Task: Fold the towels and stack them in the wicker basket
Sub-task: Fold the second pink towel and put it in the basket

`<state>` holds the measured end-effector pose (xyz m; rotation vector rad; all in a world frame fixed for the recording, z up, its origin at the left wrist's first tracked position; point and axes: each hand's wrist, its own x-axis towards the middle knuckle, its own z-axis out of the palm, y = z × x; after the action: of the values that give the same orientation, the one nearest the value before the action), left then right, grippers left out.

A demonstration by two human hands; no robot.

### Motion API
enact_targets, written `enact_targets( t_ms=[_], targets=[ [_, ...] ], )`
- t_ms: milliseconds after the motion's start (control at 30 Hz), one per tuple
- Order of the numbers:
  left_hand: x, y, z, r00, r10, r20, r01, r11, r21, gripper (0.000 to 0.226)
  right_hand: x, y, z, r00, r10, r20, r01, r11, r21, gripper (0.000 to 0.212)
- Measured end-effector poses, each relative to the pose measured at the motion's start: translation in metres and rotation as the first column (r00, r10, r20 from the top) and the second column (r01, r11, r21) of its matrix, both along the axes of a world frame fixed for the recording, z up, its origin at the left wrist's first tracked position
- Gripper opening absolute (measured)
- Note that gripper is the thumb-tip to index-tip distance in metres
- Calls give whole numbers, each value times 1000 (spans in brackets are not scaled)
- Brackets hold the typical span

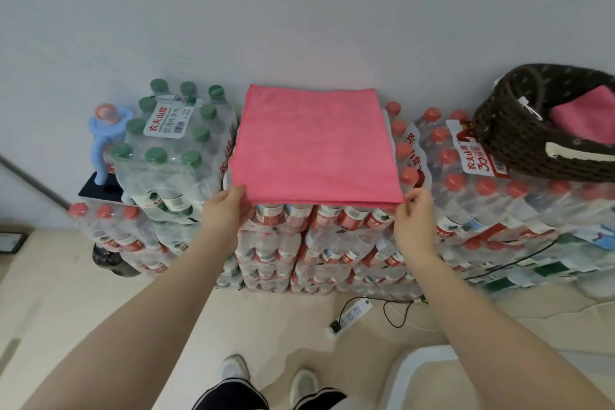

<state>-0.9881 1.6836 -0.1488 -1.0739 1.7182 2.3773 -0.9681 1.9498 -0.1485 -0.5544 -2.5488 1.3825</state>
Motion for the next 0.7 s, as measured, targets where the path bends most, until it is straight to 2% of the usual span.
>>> enact_targets(
  t_ms=[167, 267, 333, 400, 500, 567, 633, 700],
  targets=[
    [6, 2, -5, 998, 15, -59, -21, 994, -104, 25, 7, 1, -6, 992, 127, 27, -127, 992, -4, 26],
    [15, -2, -5, 993, -53, -106, 29, 976, -218, 21, 6, 5, -6, 996, 94, -2, -94, 992, -86, 37],
    [22, -7, -3, 981, -138, -135, 90, 945, -313, 20, 8, 10, -1, 997, 83, -4, -82, 986, -144, 37],
    [28, -10, 4, 967, -191, -168, 120, 925, -361, 22, 14, 16, 6, 990, 139, -23, -141, 973, -184, 33],
    [34, -14, 22, 955, -179, -235, 106, 949, -296, 34, 25, 25, 25, 962, 215, -169, -251, 937, -241, 34],
    [40, -19, 33, 931, -211, -298, 128, 952, -277, 33, 28, 32, 39, 927, 268, -263, -330, 916, -229, 33],
    [45, -22, 38, 896, -296, -331, 174, 920, -350, 44, 27, 36, 49, 898, 346, -273, -409, 885, -222, 34],
    [46, -24, 41, 860, -401, -315, 221, 850, -478, 54, 22, 37, 54, 908, 348, -233, -391, 904, -173, 39]
  ],
)
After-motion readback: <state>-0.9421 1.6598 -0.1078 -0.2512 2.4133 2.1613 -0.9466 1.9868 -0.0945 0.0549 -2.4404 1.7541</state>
